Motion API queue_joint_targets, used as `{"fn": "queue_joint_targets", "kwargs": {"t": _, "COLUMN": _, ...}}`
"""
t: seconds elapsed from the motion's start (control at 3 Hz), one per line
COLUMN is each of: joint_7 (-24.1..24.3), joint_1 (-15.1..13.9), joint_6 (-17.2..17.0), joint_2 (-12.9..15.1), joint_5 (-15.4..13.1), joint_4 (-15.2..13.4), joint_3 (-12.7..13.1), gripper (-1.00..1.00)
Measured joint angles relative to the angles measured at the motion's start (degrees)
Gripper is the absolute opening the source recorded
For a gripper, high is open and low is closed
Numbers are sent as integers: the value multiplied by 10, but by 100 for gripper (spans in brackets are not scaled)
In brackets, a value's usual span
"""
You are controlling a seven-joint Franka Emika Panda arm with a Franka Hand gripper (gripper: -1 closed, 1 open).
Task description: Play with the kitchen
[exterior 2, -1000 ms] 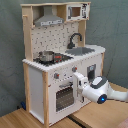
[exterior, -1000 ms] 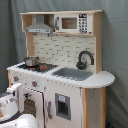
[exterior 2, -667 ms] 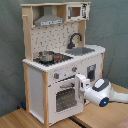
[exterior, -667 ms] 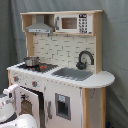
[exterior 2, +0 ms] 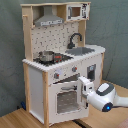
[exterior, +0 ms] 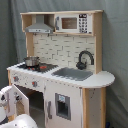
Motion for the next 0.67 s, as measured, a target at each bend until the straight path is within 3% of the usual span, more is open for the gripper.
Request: {"fn": "queue_joint_targets", "kwargs": {"t": 0.67, "joint_7": -18, "joint_1": 9, "joint_6": -91, "joint_2": 61, "joint_5": 1, "joint_4": 42, "joint_3": 15, "gripper": -100}}
